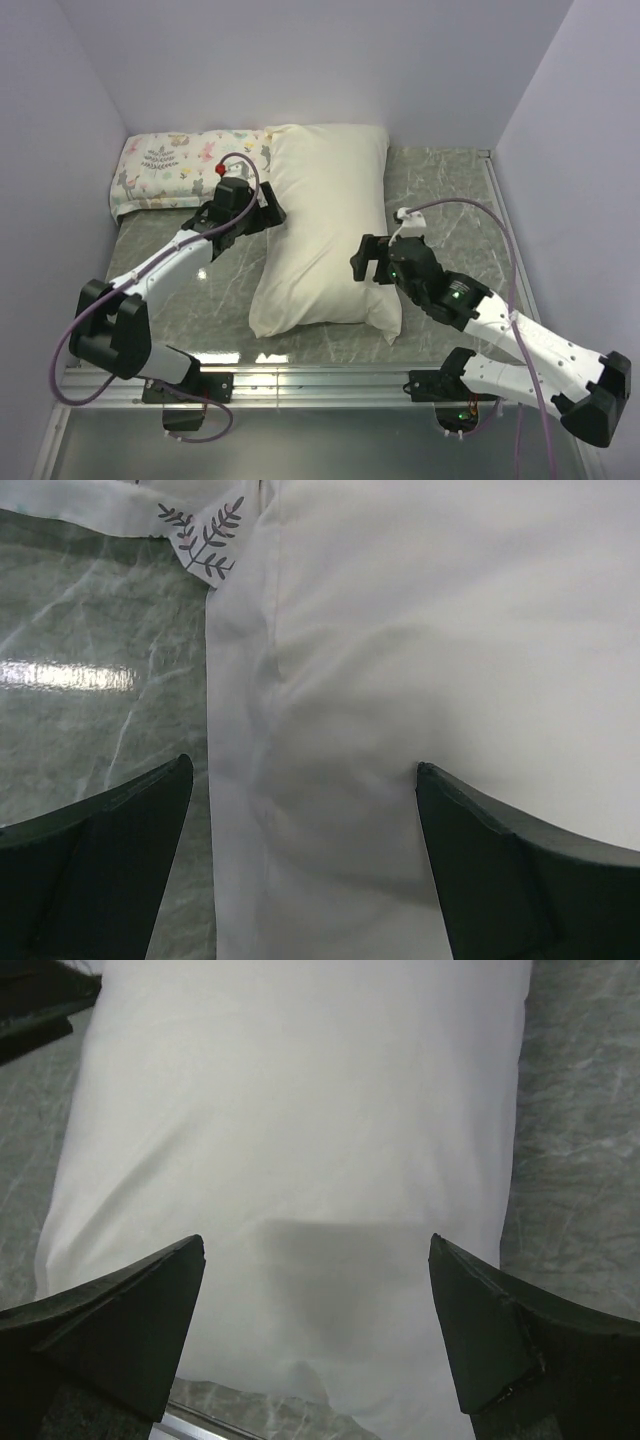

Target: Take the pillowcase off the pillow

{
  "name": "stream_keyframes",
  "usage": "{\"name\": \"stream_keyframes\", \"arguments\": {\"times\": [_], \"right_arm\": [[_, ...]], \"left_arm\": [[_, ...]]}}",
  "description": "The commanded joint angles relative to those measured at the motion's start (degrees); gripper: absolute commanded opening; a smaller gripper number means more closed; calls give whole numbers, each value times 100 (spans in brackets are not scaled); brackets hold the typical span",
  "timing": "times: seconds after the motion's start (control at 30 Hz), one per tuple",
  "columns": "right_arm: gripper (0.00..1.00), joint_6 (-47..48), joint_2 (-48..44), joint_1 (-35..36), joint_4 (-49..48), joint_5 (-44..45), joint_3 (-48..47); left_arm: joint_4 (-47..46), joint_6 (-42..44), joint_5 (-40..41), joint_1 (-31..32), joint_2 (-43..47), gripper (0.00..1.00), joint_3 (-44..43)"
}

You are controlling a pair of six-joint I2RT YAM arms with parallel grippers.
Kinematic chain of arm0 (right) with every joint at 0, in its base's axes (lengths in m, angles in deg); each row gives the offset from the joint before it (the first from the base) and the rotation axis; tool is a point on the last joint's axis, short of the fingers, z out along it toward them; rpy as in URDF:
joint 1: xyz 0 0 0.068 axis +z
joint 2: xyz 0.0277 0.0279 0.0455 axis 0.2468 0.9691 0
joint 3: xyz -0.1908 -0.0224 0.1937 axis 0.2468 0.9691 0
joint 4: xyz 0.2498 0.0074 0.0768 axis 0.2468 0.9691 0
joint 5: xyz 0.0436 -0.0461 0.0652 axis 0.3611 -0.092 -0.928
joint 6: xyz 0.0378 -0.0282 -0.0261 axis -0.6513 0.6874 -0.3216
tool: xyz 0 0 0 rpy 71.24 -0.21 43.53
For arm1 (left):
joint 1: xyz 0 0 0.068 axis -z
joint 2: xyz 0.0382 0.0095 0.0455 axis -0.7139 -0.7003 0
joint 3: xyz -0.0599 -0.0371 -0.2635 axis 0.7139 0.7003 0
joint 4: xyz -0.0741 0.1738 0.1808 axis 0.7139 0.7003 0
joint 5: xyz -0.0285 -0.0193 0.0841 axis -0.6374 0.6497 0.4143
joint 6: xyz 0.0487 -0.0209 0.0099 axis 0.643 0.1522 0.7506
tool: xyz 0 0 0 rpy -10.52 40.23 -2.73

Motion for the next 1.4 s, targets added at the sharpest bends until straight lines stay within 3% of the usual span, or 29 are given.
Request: {"name": "stream_keyframes", "arguments": {"times": [0.0,0.1,0.17,0.3,0.33,0.4,0.43,0.5,0.53,0.63,0.8,1.0,1.23,1.37], "right_arm": [[100,72,322,145,-259,-40,-140],[95,-77,586,171,-303,65,-43],[93,-183,674,171,-85,354,-86],[92,-183,332,163,127,724,-131],[93,-174,235,171,162,811,-148],[93,-104,-20,163,347,1023,-262],[93,-86,-133,171,417,1058,-315],[93,10,-222,171,602,1094,-499],[94,63,-275,171,646,1085,-552],[94,238,-311,180,708,971,-667],[95,301,-117,189,778,1006,-579],[97,256,-275,268,488,1023,17],[98,257,171,575,470,1471,45],[98,81,629,821,690,1971,-104]], "left_arm": [[-730,262,-1074,-190,-336,99,-208],[-1055,271,-1576,-190,-705,99,-190],[-1248,254,-2068,-112,-847,90,-198],[-1320,420,-1991,476,-1128,75,-522],[-1207,499,-1947,765,-1207,63,-637],[-1197,526,-1842,1161,-1400,51,-882],[-1188,500,-1833,1285,-1453,37,-945],[-1197,482,-1736,1505,-1568,29,-1129],[-1197,448,-1701,1697,-1603,18,-1191],[-1197,342,-1578,2032,-1674,9,-1419],[-873,219,-1306,2524,-1630,9,-1876],[-608,-150,-971,2569,-1358,17,-2210],[-564,-230,-1191,2613,-1489,1,-2588],[-415,-203,-1182,2719,-1551,1,-2878]]}}
